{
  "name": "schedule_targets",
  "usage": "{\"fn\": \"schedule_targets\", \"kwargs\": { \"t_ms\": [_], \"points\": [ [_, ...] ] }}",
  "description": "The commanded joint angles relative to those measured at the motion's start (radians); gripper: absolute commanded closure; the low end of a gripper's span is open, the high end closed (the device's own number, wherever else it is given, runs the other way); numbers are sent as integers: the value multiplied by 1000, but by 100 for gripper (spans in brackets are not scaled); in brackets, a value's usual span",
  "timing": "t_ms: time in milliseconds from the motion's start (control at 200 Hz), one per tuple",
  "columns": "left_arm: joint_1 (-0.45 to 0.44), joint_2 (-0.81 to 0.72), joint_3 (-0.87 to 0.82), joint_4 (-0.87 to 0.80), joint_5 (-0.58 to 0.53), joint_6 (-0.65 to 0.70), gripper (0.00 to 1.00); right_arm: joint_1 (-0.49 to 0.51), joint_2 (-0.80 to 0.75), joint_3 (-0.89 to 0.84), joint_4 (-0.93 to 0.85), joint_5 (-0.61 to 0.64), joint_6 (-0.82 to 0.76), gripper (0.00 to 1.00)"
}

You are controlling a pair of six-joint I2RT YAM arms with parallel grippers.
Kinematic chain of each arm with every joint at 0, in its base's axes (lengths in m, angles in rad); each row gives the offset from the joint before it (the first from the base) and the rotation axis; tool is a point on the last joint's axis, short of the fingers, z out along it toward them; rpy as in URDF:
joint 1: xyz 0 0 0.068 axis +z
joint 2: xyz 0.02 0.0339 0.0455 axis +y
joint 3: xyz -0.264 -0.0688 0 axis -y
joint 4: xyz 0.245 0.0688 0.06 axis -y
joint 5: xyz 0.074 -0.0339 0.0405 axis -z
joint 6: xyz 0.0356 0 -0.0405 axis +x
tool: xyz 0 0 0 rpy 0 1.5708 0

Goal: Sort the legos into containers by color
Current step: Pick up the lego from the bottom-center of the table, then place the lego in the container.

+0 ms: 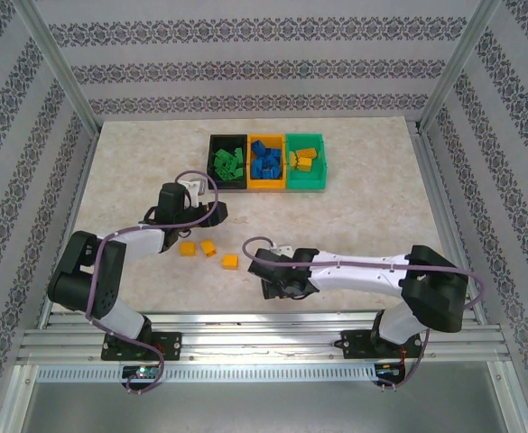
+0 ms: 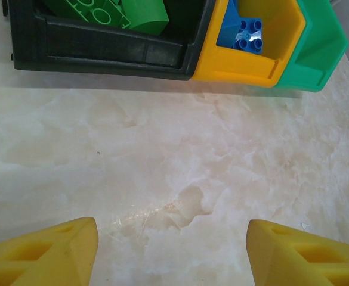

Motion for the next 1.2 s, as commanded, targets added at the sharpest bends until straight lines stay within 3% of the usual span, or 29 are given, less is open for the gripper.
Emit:
{"fn": "schedule_targets", "kwargs": {
  "t_ms": [0, 370, 600, 690, 824, 954, 1114, 1194],
  "points": [
    [13, 18, 12, 53, 26, -18, 34, 14, -4, -41, -38, 58, 140, 38],
    [14, 17, 13, 54, 33, -19, 34, -11, 115, -13, 109, 35, 91, 43],
    [13, 11, 12, 49, 28, -15, 33, -47, 133, -9, 168, 24, 27, 71],
    [14, 9, 10, 48, 19, -12, 34, -81, 118, -11, 194, 14, -15, 76],
    [14, 10, 12, 51, 29, -14, 34, -165, 58, -31, 263, -13, -84, 83],
    [13, 6, 7, 51, 18, -13, 33, -285, -6, -27, 314, -37, -170, 84],
    [13, 7, 5, 56, 22, -18, 33, -492, -4, 36, 396, -221, -280, 81],
    [14, 9, 5, 62, 24, -19, 33, -573, 22, 99, 406, -250, -337, 81]
  ]
}}
